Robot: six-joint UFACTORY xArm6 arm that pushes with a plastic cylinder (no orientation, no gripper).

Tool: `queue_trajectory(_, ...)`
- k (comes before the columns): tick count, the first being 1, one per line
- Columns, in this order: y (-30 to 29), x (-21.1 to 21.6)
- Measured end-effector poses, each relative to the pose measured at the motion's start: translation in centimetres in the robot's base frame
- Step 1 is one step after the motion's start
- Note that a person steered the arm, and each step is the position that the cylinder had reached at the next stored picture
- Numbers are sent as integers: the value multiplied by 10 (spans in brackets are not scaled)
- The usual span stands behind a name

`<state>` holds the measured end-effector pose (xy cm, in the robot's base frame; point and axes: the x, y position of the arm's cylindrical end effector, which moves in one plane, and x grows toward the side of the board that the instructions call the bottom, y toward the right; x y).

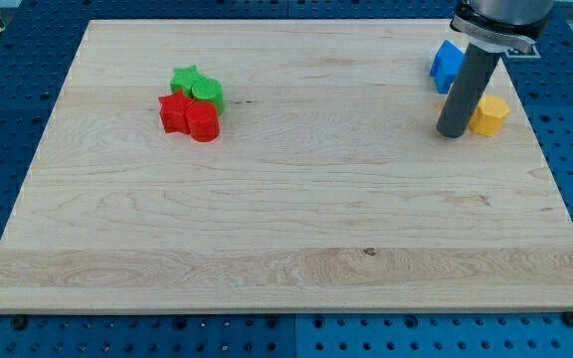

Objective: Push the yellow heart up a bit

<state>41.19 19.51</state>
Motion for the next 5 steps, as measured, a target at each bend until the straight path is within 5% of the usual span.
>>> queue_trajectory(5,16,-29)
